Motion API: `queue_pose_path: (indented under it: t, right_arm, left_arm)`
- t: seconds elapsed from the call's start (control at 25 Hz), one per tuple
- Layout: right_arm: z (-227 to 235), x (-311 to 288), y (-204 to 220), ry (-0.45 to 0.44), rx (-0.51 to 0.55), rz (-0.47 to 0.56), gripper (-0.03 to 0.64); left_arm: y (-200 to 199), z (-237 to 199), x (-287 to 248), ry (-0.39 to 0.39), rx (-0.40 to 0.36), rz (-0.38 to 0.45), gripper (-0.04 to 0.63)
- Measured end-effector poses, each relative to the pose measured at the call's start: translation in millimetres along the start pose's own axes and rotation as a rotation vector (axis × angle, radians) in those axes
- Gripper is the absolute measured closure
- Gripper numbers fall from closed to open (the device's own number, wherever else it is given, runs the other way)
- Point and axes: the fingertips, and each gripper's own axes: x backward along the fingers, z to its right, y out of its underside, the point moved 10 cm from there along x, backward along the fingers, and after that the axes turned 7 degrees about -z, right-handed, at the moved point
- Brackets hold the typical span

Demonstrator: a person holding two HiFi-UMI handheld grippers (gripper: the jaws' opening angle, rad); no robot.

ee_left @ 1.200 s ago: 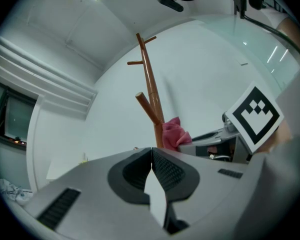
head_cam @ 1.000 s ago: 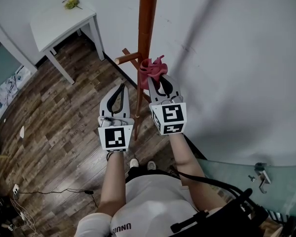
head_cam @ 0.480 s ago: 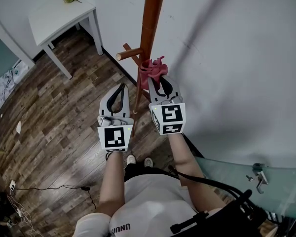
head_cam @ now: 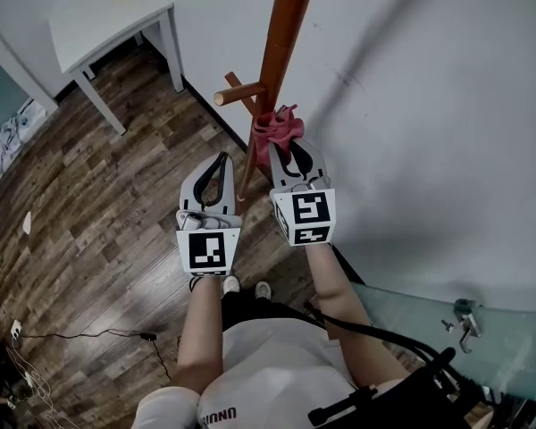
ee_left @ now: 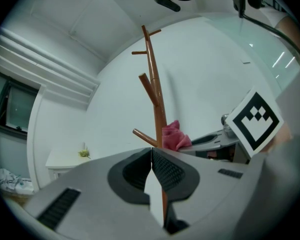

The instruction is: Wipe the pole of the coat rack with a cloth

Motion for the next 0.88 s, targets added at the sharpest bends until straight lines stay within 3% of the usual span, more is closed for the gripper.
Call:
queue_pose_path:
  t: [0.88]
  right_arm:
    - [-0.8, -8.4, 25.7, -0.013, 0.069, -0.096, 0.532]
  left_arm:
    - [26.0, 5.7, -6.2, 0.038, 0.026, -0.036, 0.578]
